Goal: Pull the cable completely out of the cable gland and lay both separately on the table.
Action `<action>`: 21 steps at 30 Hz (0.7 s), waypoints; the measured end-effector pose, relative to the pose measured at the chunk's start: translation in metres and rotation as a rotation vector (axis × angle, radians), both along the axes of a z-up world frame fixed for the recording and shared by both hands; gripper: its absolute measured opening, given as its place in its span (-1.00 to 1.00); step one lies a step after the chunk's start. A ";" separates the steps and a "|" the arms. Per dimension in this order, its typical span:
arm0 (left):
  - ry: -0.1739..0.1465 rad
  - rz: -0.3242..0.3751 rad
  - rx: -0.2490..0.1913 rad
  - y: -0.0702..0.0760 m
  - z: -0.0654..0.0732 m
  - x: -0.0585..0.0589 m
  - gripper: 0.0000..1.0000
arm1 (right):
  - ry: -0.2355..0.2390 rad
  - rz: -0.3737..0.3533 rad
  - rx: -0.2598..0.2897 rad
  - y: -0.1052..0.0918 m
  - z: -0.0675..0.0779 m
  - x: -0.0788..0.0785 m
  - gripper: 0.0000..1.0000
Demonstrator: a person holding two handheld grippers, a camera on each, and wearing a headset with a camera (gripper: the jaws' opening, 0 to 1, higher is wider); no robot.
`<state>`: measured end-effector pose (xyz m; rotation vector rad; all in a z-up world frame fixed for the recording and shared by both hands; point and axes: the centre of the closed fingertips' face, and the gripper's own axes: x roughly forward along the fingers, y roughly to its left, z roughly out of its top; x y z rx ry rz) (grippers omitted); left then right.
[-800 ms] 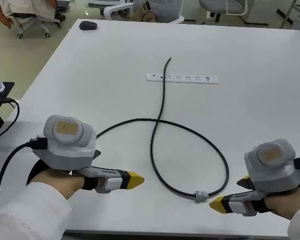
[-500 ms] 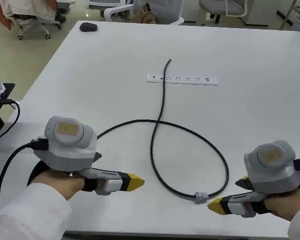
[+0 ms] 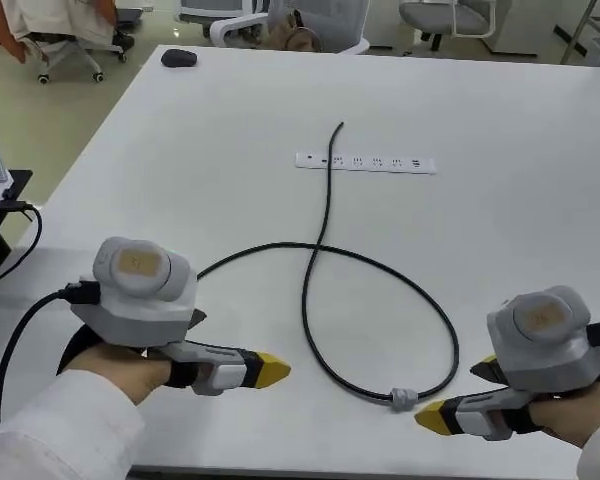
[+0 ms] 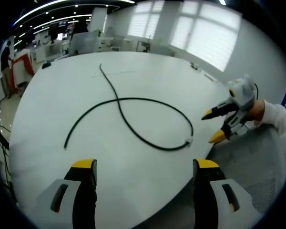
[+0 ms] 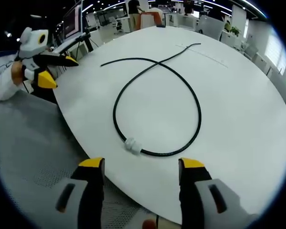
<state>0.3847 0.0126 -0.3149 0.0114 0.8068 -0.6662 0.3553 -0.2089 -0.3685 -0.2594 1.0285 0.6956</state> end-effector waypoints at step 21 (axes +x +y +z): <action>-0.012 -0.020 -0.015 -0.004 0.003 -0.001 0.66 | -0.093 0.098 0.102 0.031 0.022 0.006 0.31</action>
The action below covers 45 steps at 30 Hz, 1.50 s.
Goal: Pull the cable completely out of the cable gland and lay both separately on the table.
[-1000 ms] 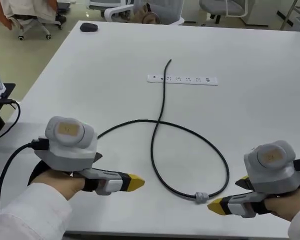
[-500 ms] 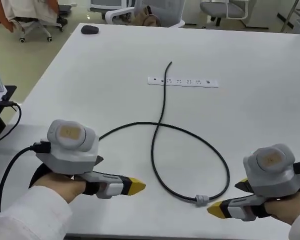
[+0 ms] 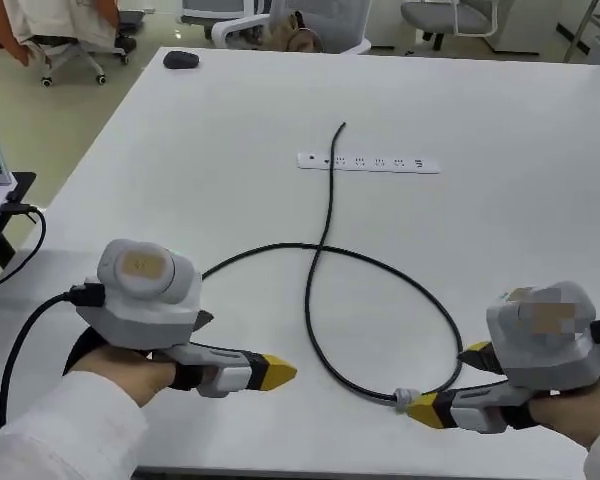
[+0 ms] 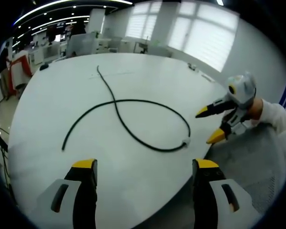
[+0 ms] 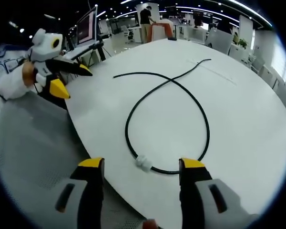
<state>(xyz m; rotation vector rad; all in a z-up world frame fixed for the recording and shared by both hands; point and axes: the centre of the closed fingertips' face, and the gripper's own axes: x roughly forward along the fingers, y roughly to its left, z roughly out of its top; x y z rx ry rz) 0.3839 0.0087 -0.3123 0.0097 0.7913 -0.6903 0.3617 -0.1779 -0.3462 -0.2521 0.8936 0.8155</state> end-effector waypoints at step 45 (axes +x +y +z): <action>-0.007 -0.033 -0.075 -0.008 0.013 -0.011 0.61 | -0.146 0.512 -0.180 -0.020 -0.052 0.008 0.25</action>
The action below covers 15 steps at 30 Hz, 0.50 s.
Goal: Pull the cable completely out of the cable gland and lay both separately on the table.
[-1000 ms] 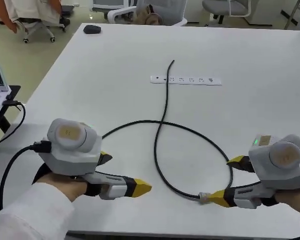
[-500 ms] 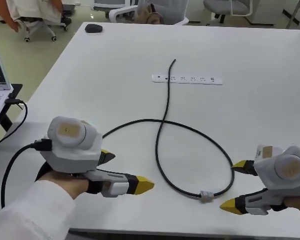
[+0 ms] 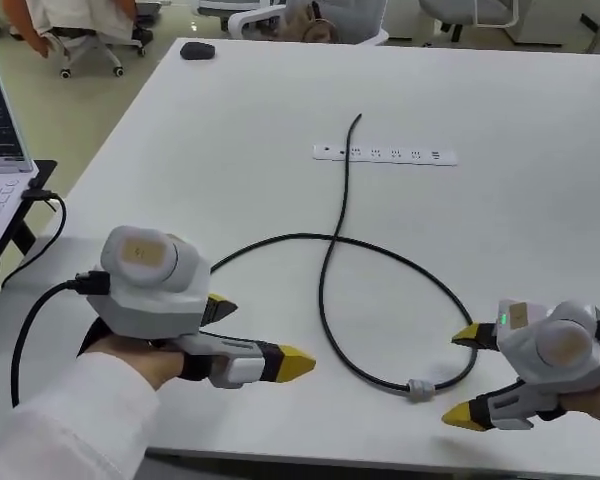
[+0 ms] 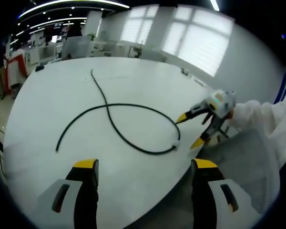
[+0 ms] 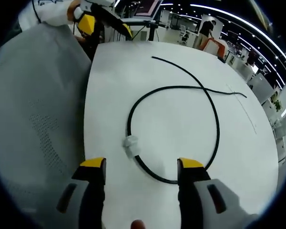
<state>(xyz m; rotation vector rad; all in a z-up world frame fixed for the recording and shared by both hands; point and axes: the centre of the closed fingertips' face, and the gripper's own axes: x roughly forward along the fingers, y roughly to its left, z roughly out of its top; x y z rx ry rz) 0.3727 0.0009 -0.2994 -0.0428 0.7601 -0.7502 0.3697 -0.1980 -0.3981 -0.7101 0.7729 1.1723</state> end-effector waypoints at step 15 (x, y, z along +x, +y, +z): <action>0.009 -0.015 -0.001 -0.003 -0.001 -0.003 0.59 | -0.002 0.057 0.009 0.012 -0.017 0.002 0.00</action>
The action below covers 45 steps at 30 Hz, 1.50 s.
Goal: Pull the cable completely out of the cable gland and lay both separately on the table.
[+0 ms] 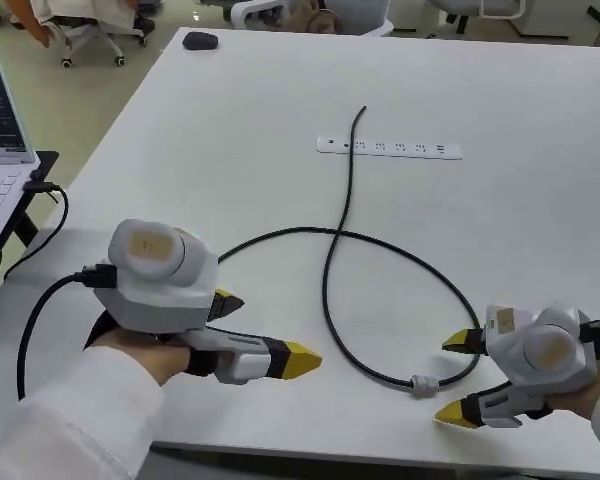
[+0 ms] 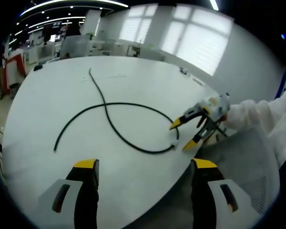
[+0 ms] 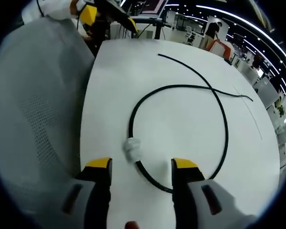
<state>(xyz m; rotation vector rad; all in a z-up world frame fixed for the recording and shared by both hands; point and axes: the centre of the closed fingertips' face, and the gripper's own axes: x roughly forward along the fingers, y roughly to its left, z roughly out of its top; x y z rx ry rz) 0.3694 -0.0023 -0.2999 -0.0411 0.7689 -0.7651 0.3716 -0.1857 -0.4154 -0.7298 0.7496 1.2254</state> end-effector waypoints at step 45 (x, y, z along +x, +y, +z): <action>-0.114 -0.038 -0.062 -0.010 0.024 0.008 0.41 | -0.108 0.097 0.227 0.078 0.122 -0.018 -0.80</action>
